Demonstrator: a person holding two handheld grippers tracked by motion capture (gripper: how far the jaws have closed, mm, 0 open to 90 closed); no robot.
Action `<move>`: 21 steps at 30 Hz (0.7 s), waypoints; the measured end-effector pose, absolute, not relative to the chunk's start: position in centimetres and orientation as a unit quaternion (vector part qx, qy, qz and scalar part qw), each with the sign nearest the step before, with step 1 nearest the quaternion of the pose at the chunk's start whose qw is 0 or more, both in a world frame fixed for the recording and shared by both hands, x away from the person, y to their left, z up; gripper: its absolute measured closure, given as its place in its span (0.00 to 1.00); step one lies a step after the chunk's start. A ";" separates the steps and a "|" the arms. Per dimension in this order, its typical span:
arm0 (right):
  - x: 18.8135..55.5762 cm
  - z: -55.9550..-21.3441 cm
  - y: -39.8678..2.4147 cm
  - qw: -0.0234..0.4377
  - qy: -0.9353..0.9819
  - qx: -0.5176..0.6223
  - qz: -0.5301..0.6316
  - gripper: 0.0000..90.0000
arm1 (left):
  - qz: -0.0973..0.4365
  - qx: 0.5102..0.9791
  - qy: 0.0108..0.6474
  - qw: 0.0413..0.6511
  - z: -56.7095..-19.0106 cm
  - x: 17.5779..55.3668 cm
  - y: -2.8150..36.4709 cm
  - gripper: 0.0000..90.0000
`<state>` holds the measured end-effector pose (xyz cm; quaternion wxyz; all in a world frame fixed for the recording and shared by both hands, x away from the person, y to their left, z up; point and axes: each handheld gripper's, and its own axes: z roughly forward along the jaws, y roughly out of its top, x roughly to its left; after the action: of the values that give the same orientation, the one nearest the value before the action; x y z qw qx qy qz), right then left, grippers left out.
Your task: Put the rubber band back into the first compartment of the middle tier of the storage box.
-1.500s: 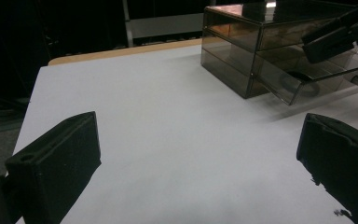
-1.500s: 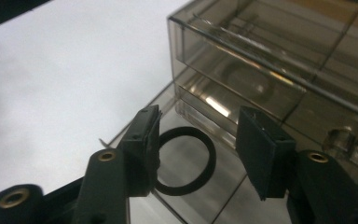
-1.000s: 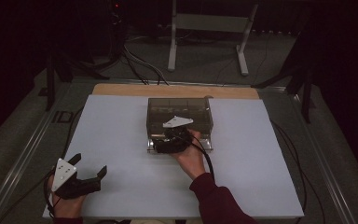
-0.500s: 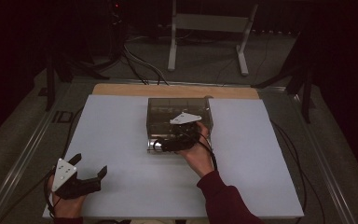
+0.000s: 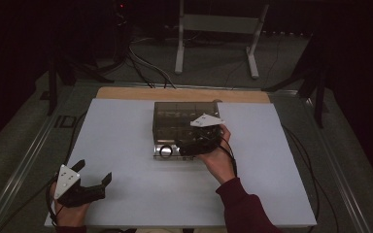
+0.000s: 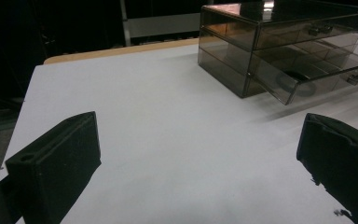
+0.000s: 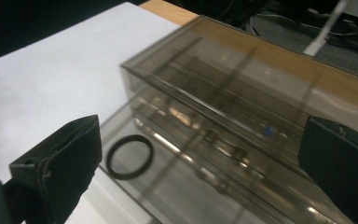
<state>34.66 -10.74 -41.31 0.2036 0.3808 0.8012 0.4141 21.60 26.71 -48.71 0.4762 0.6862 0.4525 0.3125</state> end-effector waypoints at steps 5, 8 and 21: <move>34.7 -41.1 -12.5 0.215 0.792 0.395 0.412 0.00 | 0.312 0.686 0.452 0.477 -48.7 21.6 26.7 0.00; 34.6 -41.1 -13.4 0.220 0.790 0.399 0.410 0.00 | 0.311 0.686 0.453 0.477 -48.7 21.6 26.7 0.00; 33.9 -41.6 -17.8 0.233 0.769 0.427 0.415 0.00 | 0.314 0.682 0.452 0.482 -48.5 21.6 26.9 0.00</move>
<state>33.86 -17.81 -41.57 0.2330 0.4265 0.7694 0.4145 21.58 26.93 -48.51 0.4816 0.6824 0.4517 0.3136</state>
